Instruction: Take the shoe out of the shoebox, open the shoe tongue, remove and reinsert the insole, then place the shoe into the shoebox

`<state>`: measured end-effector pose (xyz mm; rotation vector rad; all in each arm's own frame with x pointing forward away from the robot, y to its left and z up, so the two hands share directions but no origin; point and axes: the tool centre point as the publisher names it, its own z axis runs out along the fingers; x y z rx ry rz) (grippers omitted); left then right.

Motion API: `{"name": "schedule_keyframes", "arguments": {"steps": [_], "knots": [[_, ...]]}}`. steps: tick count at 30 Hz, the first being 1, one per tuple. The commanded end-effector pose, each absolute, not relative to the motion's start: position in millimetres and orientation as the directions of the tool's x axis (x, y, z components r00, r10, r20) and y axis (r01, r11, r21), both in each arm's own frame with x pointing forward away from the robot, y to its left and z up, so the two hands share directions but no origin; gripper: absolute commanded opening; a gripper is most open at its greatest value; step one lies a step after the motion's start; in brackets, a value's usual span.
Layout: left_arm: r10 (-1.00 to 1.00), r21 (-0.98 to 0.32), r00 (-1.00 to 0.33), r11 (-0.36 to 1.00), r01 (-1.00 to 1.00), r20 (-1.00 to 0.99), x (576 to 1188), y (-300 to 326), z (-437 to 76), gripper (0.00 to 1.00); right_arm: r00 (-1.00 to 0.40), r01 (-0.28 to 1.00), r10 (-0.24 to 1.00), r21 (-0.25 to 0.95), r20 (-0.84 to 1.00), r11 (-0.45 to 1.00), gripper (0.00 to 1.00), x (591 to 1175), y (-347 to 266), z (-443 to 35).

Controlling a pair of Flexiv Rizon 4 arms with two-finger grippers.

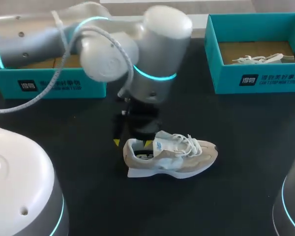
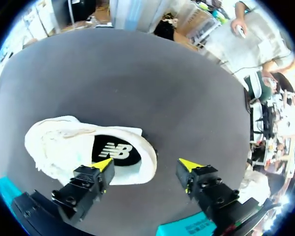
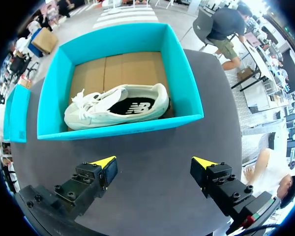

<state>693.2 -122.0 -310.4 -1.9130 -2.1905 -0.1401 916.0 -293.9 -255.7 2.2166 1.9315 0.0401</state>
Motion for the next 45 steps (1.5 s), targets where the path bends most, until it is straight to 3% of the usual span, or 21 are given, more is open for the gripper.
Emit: {"name": "schedule_keyframes", "arguments": {"steps": [1,4,7,21,23,31,36,41,45], "knots": [[0.98,-0.089,-0.193,0.196,0.976,0.046,688,-92,-281,1.0,0.146,0.977,0.983,0.17,-0.111,-0.126,1.0,916,-294,-256],[0.962,-0.128,-0.27,0.263,0.956,-0.042,685,-85,-269,1.0,0.146,0.977,0.983,0.17,-0.111,-0.126,1.0,916,-294,-256],[0.934,-0.269,-0.331,0.287,0.919,-0.135,681,-76,-260,1.0,0.146,0.977,0.983,0.17,-0.111,-0.126,1.0,916,-294,-256],[0.934,-0.269,-0.331,0.287,0.919,-0.135,681,-76,-260,1.0,0.146,0.977,0.983,0.17,-0.111,-0.126,1.0,916,-294,-256],[0.918,-0.294,-0.385,0.343,0.892,-0.097,682,-67,-268,1.0,0.146,0.977,0.983,0.17,-0.111,-0.126,1.0,916,-294,-256],[0.706,-0.449,-0.701,0.595,0.667,-0.105,685,-53,-276,1.0,0.146,0.977,0.983,0.17,-0.111,-0.126,1.0,916,-294,-256],[0.531,-0.533,-0.842,0.687,0.494,-0.097,682,-47,-272,1.0,0.146,0.977,0.983,0.17,-0.111,-0.126,1.0,916,-294,-256],[0.27,-0.646,-0.959,0.717,0.262,-0.088,679,-39,-269,1.0,0.146,0.977,0.983,0.17,-0.111,-0.126,1.0,916,-294,-256],[0.122,-0.753,-0.991,0.646,0.123,-0.057,680,-37,-267,1.0,0.146,0.977,0.983,0.17,-0.111,-0.126,1.0,916,-294,-256]]}}
